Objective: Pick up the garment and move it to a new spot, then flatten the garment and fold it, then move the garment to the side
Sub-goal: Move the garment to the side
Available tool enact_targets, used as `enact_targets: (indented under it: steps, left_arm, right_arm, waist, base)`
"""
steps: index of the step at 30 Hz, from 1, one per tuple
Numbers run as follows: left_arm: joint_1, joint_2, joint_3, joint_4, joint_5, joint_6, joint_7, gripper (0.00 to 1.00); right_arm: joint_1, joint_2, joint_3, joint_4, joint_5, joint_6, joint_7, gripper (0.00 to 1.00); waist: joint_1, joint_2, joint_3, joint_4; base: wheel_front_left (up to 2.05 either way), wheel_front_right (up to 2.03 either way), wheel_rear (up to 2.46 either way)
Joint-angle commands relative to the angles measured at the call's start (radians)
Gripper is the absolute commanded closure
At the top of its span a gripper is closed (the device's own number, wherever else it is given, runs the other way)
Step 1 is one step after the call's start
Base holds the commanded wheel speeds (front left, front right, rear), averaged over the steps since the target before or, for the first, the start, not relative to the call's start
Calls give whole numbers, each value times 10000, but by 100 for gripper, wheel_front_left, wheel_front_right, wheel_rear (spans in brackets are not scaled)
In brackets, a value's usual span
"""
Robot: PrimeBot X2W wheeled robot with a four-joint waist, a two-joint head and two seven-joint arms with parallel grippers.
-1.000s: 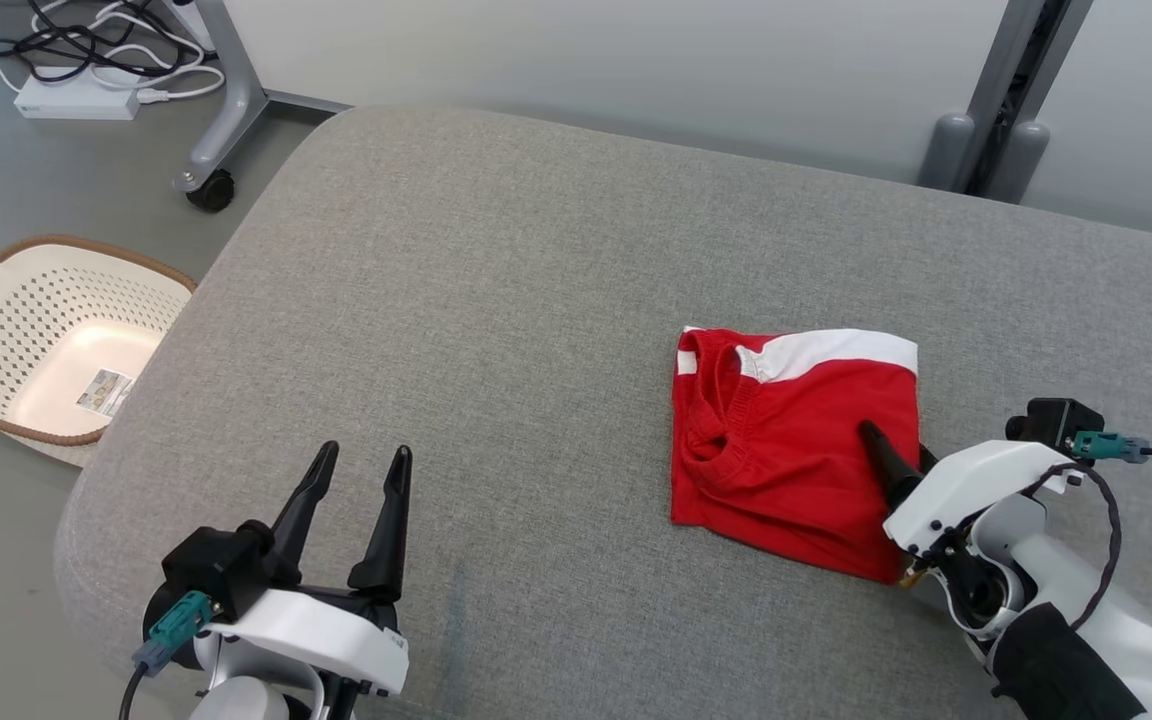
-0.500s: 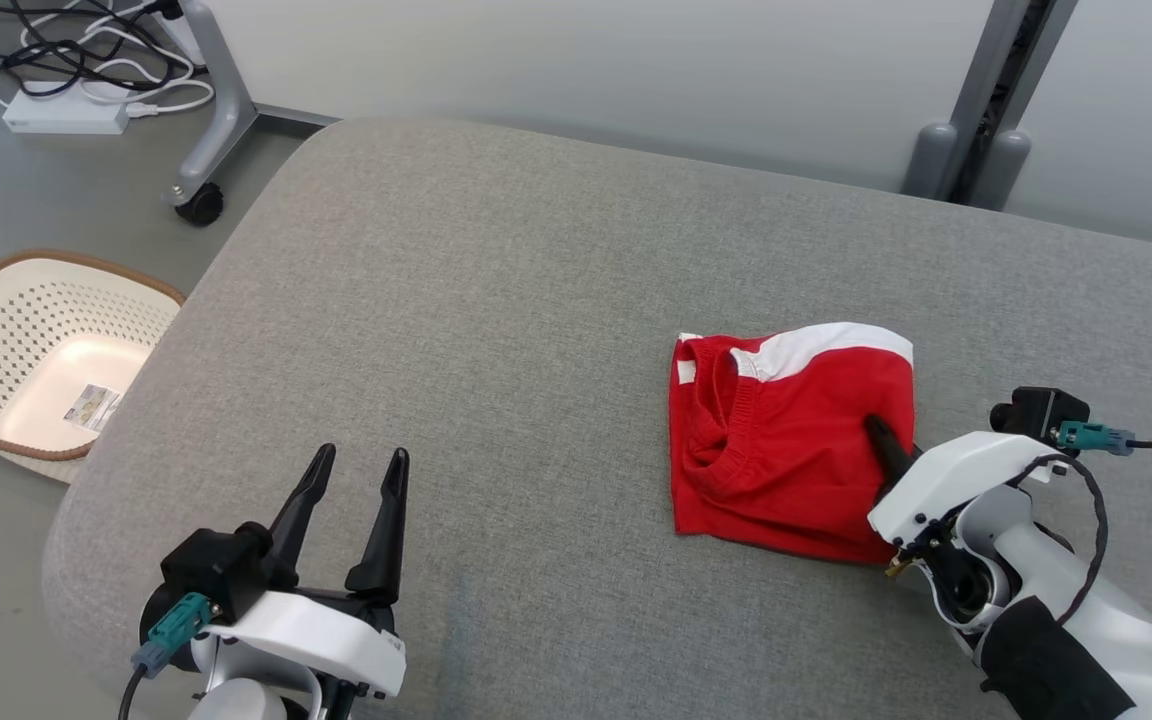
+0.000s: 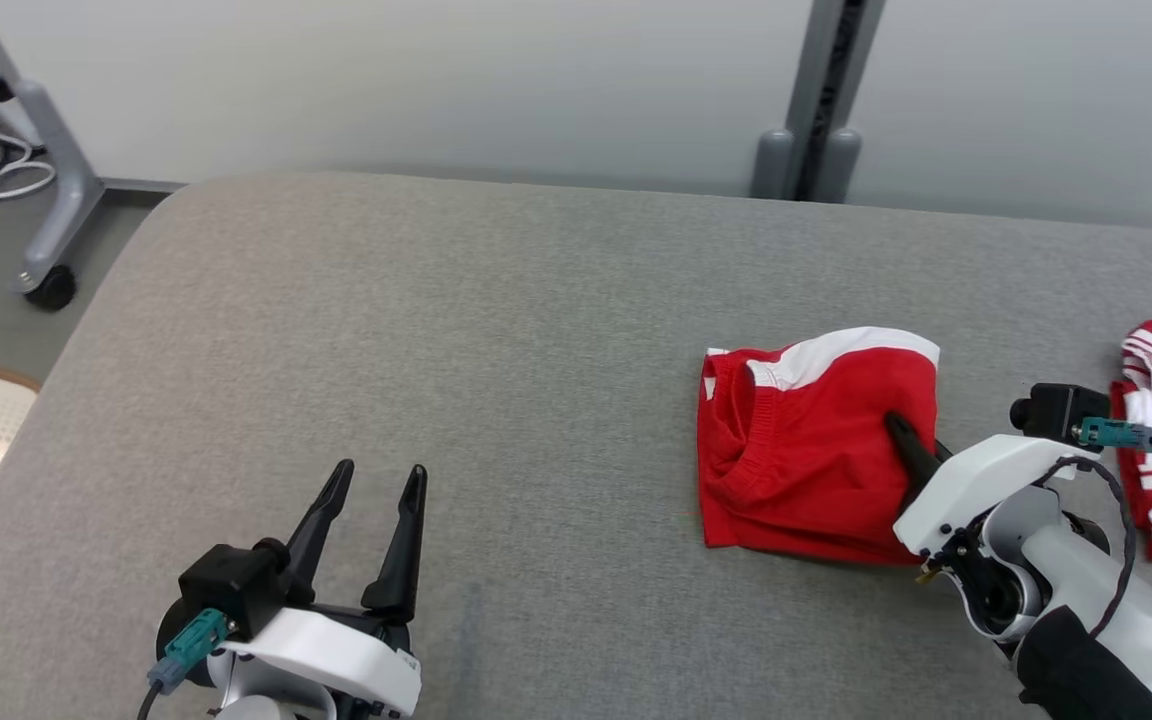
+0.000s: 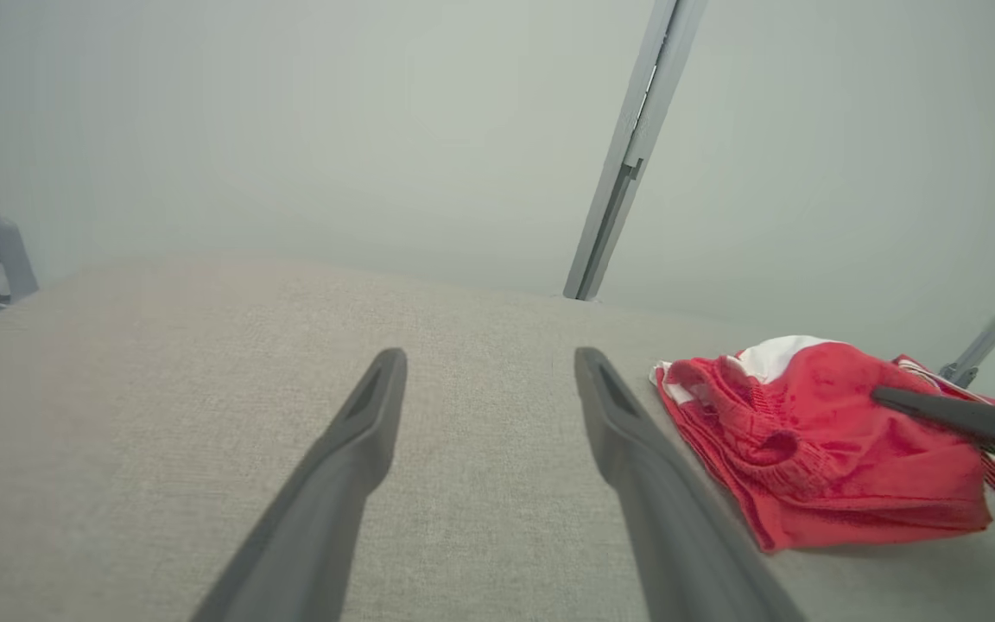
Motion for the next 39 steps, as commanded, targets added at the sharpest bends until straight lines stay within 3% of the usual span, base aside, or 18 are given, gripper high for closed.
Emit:
enact_targets:
  steps: [1, 10, 18, 30, 39]
  left_arm:
    - [75, 61, -7, -42, 27, 14, -4, 0]
    - [-27, 52, -107, -117, 65, 29, 39, 0]
    - [-129, 47, -222, -81, 46, -26, 41, 0]
    - [-350, -2, -377, -123, 70, -86, 18, 0]
    - [-637, 205, -367, -233, 130, -135, 91, 0]
  right_arm:
    - [136, -90, 51, -49, -63, 2, -48, 100]
    - [206, -291, 574, -864, -215, 2, -118, 100]
    - [126, -447, 981, -1336, -316, 2, -172, 100]
    - [-861, -1068, 1417, -1854, -686, 2, -218, 100]
    - [-2149, -1775, 1595, -1350, -896, 2, -69, 100]
  waist:
    - [0, -1, -125, -560]
    - [0, -1, -142, -1944]
    - [0, -1, -91, -2740]
    - [0, -1, 332, -3141]
    - [0, -1, 1174, -3182]
  base:
    - [0, 0, 0]
    - [0, 0, 0]
    - [0, 0, 0]
    - [0, 0, 0]
    - [0, 0, 0]
